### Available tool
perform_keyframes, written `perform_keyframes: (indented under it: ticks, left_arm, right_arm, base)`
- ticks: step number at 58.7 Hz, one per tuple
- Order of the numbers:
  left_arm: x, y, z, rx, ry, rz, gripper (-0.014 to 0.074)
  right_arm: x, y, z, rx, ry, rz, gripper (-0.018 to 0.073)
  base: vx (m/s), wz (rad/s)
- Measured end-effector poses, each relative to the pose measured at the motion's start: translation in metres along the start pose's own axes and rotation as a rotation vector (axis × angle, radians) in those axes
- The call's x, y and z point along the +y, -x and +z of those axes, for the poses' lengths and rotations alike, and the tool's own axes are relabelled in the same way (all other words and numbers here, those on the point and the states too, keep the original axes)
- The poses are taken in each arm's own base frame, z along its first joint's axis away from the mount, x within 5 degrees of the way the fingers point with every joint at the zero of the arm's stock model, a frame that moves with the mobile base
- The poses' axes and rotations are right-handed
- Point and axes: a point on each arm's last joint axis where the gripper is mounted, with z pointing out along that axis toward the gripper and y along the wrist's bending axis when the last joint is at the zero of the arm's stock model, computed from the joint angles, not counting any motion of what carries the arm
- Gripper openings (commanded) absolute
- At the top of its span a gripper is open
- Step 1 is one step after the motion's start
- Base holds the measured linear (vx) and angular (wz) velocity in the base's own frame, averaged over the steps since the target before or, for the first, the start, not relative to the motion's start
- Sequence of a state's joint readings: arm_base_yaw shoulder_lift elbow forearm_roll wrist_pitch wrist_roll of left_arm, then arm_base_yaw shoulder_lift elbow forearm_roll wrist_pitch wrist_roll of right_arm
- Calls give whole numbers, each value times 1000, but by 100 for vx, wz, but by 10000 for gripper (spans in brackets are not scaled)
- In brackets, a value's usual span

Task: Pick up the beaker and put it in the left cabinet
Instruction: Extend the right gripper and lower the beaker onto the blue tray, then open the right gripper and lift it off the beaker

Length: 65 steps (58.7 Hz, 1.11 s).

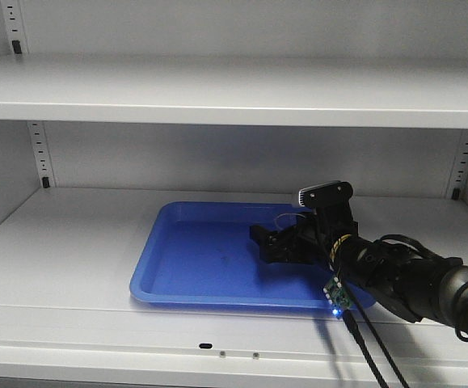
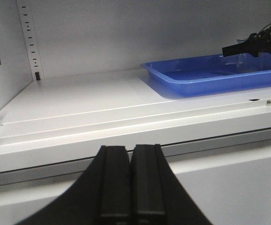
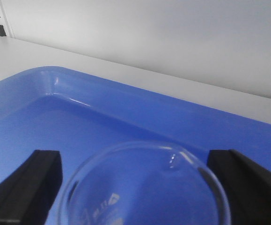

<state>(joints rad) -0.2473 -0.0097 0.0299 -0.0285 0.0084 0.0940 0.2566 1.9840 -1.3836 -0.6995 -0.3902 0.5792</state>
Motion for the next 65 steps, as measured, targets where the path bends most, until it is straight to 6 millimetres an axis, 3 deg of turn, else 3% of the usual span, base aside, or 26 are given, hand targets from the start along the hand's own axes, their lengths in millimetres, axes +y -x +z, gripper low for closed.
perform_keyframes:
  ticks: [16,23,29,38,49,65]
  left_arm:
    - [0,0,0,0,0,0,1]
    - [0,0,0,0,0,0,1]
    - [0,0,0,0,0,0,1]
    - [0,0,0,0,0,0,1]
    - [0,0,0,0,0,0,1]
    - [0,0,0,0,0,0,1]
  right_arm:
    - [2,33,-17,-76,-5,-20,624]
    - [3,49,-27,-117,-6,-29,551]
    - [3,58,-33,-122,-21,-10,389]
    - [-3,60,-40,-54,-90,60,-6]
    - [-7,64,-62,25,-183,132,-11]
    - [14,40,-137,95,-187,147,-9]
  base:
    - [0,0]
    - [0,0]
    - [0,0]
    - [0,0]
    - [0,0]
    - [0,0]
